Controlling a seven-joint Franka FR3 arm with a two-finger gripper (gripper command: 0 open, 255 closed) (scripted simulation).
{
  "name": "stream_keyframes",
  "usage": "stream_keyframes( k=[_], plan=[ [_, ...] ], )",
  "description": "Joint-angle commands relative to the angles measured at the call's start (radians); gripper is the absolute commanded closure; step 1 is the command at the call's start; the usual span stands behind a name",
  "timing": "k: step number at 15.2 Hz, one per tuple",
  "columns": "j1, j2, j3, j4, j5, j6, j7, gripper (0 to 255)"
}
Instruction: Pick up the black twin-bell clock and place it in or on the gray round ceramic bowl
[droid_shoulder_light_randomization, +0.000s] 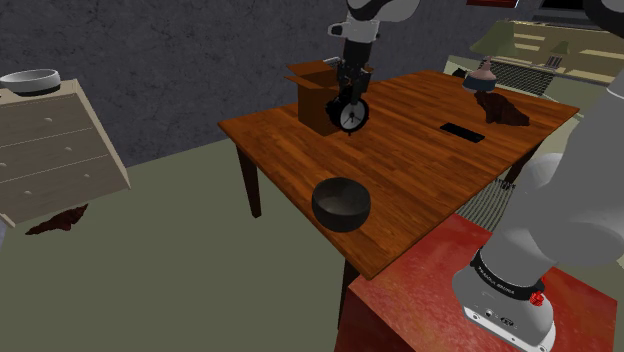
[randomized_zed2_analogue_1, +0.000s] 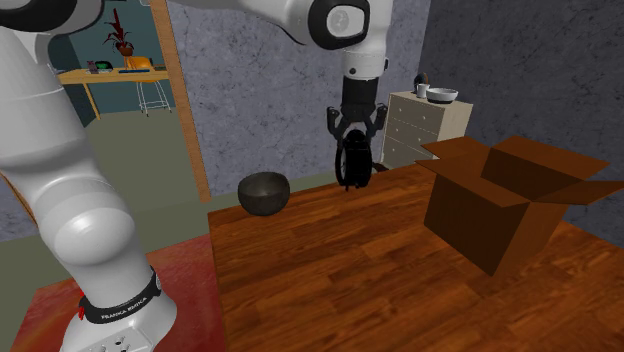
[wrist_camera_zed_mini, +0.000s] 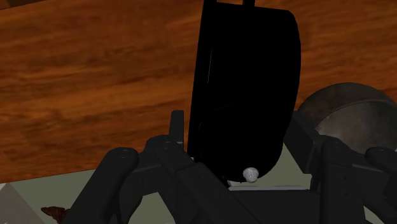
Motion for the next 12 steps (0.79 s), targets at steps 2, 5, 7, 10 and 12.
stream_keyframes(
  k=[2,5,7,10,12],
  plan=[
    [-0.001,-0.005,-0.001,0.037,-0.003,-0.041,0.002,255],
    [0.018,-0.074,0.025,-0.022,-0.033,-0.042,0.056,255],
    [0.032,-0.139,0.054,-0.078,-0.057,-0.043,0.109,255],
    [0.049,-0.228,0.103,-0.154,-0.082,-0.049,0.186,255],
    [0.059,-0.283,0.137,-0.198,-0.092,-0.057,0.236,255]
  ],
)
